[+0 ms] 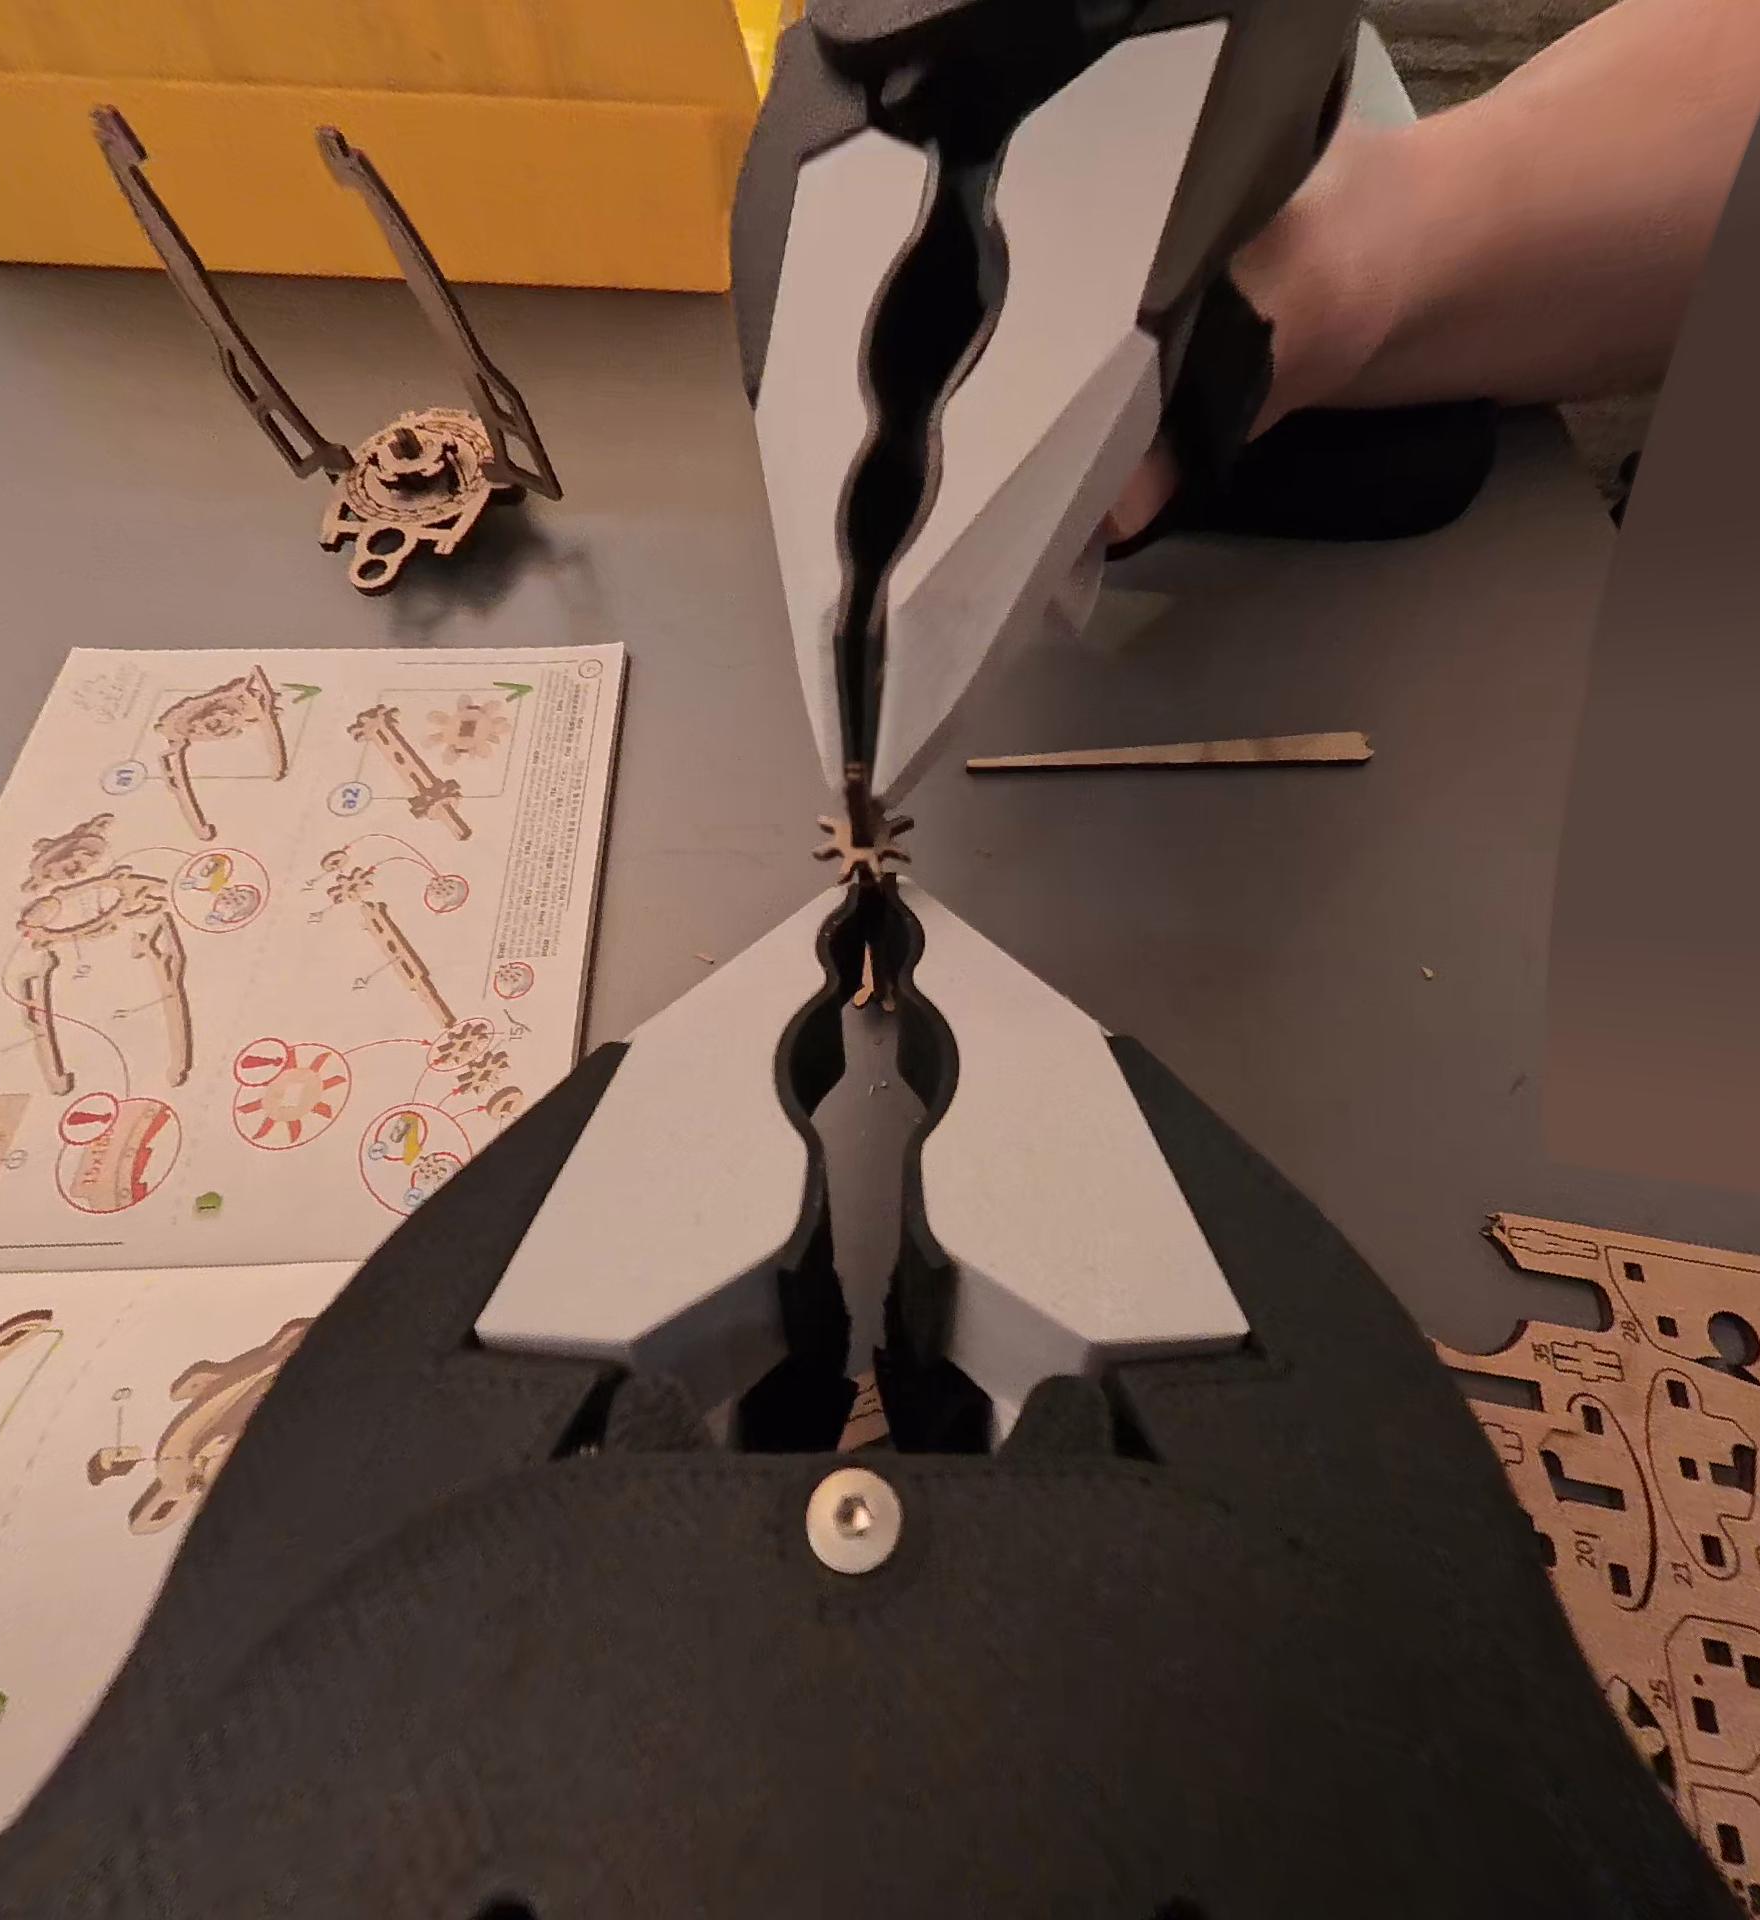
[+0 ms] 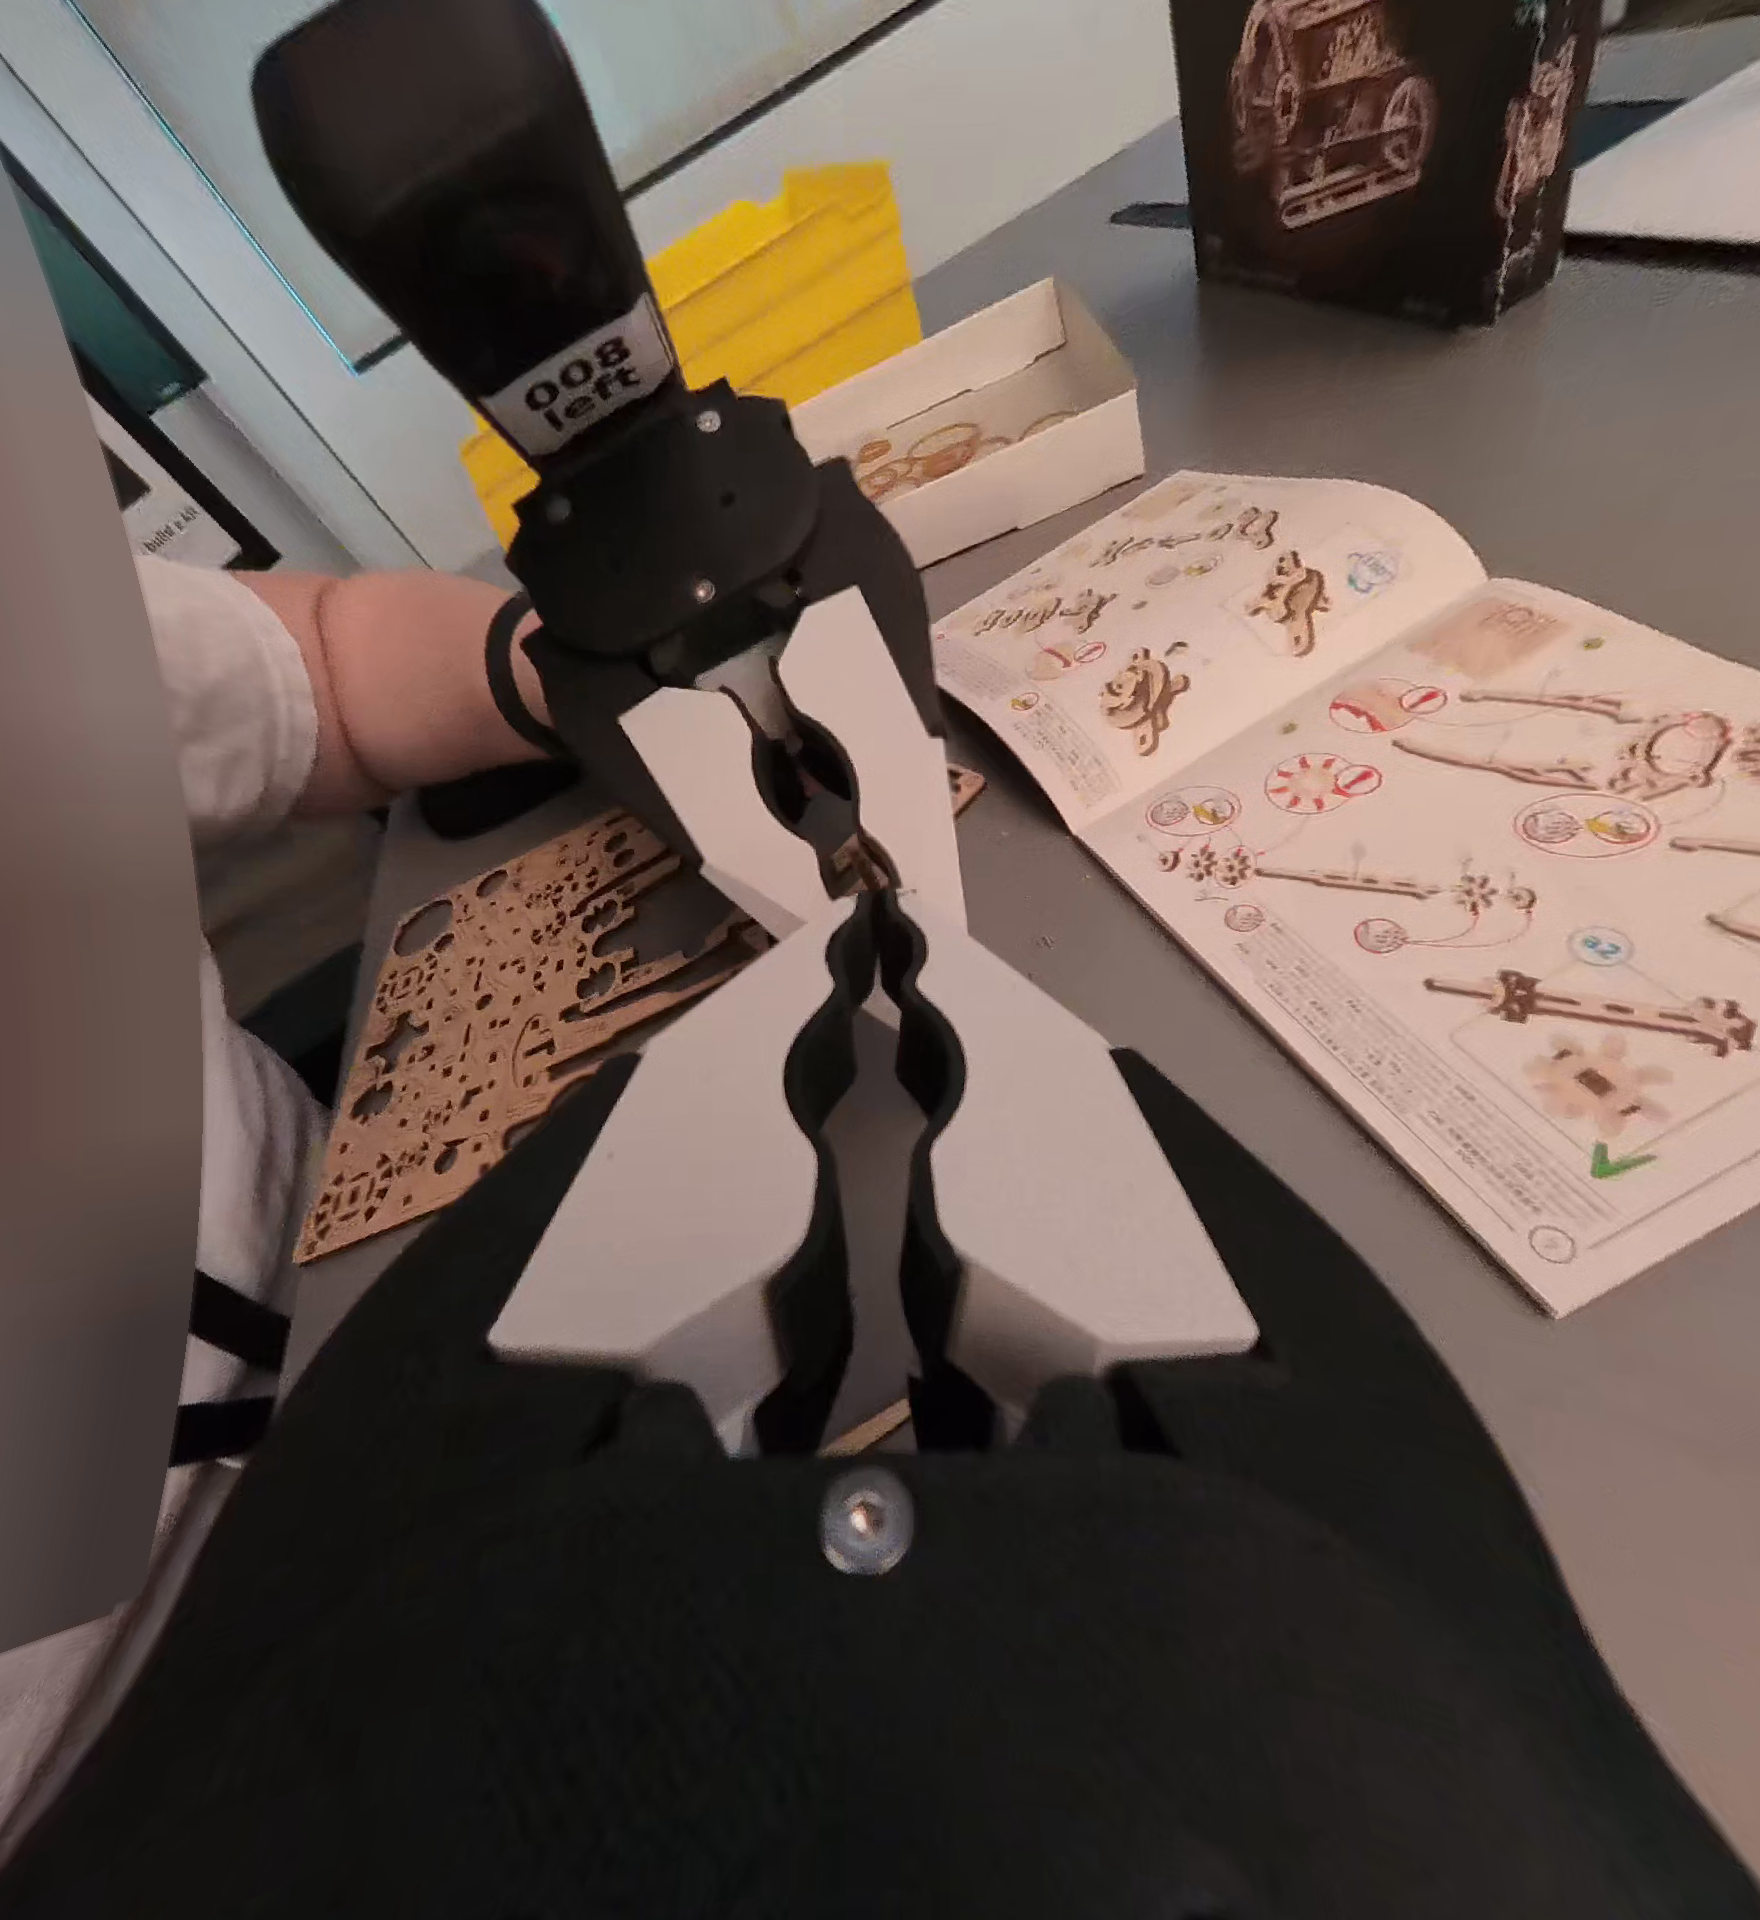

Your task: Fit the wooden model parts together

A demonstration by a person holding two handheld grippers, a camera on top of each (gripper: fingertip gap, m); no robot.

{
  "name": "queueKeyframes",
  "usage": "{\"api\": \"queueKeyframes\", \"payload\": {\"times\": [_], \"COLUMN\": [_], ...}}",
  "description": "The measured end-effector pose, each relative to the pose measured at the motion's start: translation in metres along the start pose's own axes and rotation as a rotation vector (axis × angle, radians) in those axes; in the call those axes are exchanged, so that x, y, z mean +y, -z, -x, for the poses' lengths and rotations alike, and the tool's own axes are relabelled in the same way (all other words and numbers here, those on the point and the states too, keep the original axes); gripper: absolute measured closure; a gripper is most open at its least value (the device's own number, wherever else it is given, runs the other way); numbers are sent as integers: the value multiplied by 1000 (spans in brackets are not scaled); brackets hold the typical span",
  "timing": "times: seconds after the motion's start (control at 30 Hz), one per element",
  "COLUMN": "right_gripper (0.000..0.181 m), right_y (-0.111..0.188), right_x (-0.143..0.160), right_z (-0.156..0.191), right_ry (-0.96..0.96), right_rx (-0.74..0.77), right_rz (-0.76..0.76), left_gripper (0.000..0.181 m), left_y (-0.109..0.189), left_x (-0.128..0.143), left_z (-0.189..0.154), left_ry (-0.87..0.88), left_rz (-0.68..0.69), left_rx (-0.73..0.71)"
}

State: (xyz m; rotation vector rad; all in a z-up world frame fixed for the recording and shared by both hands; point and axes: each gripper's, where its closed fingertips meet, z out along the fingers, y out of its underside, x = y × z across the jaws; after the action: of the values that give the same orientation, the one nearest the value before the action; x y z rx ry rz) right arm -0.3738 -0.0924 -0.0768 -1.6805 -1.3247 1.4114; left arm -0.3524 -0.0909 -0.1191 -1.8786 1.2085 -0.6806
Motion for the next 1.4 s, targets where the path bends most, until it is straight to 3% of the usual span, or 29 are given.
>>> {"api": "queueKeyframes", "payload": {"times": [0.1,0.17,0.27,0.3,0.37,0.43,0.53,0.97,1.03,1.1,1.33,1.4], "right_gripper": [181,181,181,181,181,181,181,181,180,181,181,181], "right_y": [1,-1,2,-2,1,5,0,4,-2,0,5,-1], "right_x": [-2,0,-8,5,-1,-10,0,-10,6,0,-9,4], "right_z": [-1,-1,5,0,-3,3,-1,2,0,-2,3,-1], "right_ry": [62,-14,89,75,-16,20,-57,-1,4,-63,-9,-17], "right_rx": [42,3,43,47,23,29,0,34,41,18,32,30], "right_rz": [-12,-4,-32,29,-2,-48,-6,-40,29,4,-31,15], "left_gripper": [181,181,181,181,181,181,181,181,181,181,181,181], "left_y": [0,0,0,0,0,0,0,0,0,-1,-1,-1], "left_x": [0,0,0,0,0,0,0,0,0,0,0,0], "left_z": [0,0,0,0,0,0,0,0,0,0,0,0], "left_ry": [-3,3,-2,1,12,1,4,-6,-5,2,-5,-3], "left_rz": [2,1,2,2,-2,2,3,5,5,2,6,8], "left_rx": [1,4,1,3,7,2,2,1,5,2,0,2]}}
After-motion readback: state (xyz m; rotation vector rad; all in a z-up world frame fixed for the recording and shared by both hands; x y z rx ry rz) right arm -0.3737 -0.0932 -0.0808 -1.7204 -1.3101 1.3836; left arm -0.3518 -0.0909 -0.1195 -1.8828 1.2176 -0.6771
